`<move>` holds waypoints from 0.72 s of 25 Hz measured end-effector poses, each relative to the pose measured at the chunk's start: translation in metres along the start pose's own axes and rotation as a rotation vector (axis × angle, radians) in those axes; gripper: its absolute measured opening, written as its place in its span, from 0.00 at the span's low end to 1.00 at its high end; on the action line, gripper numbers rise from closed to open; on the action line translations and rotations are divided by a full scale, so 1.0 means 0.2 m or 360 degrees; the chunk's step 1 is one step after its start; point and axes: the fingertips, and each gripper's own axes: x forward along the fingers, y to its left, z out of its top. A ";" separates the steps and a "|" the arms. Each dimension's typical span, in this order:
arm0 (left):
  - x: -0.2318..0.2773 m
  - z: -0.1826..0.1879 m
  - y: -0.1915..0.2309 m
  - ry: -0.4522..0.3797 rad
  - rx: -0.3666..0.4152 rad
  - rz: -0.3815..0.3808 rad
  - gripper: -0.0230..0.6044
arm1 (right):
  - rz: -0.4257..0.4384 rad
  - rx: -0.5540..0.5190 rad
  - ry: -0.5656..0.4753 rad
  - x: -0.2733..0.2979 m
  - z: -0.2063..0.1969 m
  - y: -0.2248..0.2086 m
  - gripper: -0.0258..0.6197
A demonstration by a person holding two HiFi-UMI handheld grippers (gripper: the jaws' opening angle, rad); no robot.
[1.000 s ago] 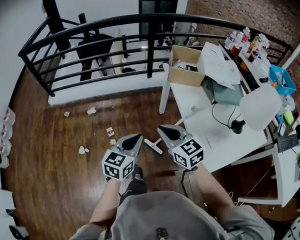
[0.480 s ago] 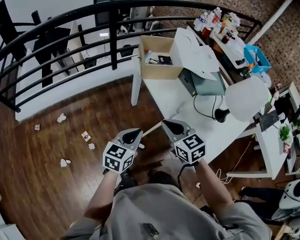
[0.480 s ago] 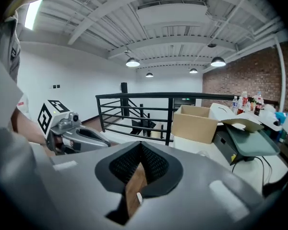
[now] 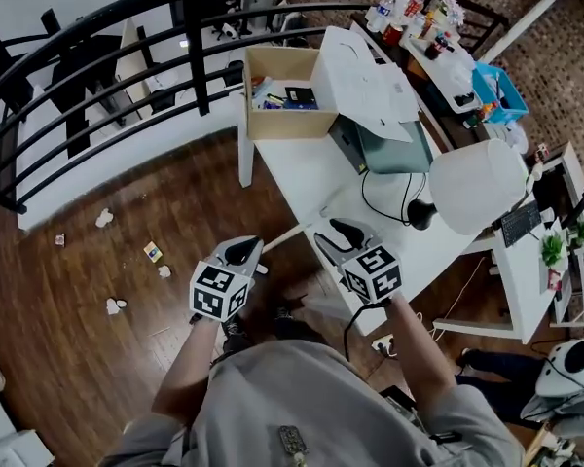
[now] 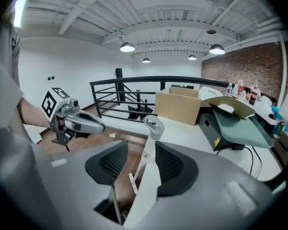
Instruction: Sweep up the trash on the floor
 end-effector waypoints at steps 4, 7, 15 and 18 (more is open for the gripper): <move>0.01 -0.09 0.02 0.0063 -0.0042 0.0030 0.04 | 0.0089 -0.0027 0.0090 0.12 -0.06 -0.06 0.42; 0.00 -0.14 0.03 0.0103 -0.0068 0.0062 0.04 | 0.0167 -0.0040 0.0111 0.23 -0.07 -0.07 0.43; -0.07 -0.27 0.07 0.0148 -0.0157 0.0186 0.04 | 0.0334 -0.0113 0.0162 0.40 -0.08 -0.03 0.30; -0.11 -0.36 0.09 0.0178 -0.0215 0.0230 0.04 | 0.0398 -0.0156 0.0174 0.43 -0.06 0.04 0.24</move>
